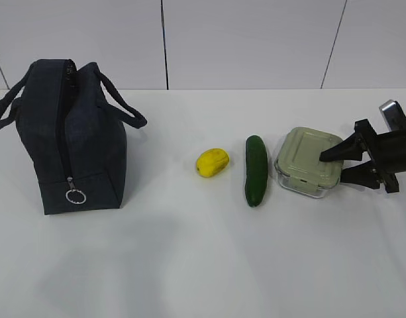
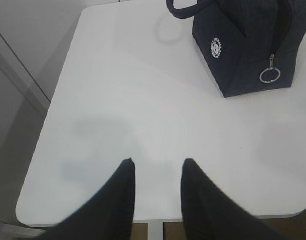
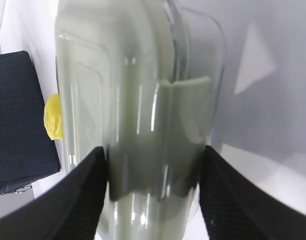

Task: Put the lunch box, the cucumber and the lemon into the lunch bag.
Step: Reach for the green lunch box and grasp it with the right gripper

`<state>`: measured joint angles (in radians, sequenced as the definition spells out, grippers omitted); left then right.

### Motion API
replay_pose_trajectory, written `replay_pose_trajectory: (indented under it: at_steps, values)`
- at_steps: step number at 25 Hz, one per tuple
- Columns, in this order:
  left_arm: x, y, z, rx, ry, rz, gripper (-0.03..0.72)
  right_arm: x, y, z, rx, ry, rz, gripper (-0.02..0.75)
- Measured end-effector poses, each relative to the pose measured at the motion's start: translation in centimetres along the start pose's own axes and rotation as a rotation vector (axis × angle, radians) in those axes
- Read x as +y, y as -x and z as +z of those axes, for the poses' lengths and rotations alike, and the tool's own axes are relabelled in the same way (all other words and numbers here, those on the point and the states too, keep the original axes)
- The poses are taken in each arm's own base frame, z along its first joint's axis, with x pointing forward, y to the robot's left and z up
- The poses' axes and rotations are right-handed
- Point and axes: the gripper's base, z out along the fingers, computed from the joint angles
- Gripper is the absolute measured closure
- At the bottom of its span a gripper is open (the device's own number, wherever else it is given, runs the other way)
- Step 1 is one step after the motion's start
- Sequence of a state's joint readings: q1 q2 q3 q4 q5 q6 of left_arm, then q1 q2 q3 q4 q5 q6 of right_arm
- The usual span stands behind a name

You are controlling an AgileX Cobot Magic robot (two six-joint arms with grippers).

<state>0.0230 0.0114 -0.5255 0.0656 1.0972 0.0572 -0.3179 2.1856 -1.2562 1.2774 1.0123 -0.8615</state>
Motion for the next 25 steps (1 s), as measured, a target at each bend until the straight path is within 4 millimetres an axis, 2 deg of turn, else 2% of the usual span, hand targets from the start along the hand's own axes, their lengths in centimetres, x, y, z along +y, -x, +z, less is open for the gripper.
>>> replay_pose_trajectory:
  at_steps: [25]
  values:
    - [0.00,0.00,0.00,0.000,0.000,0.000,0.463,0.01,0.01,0.00,-0.001,0.001,0.001,0.312]
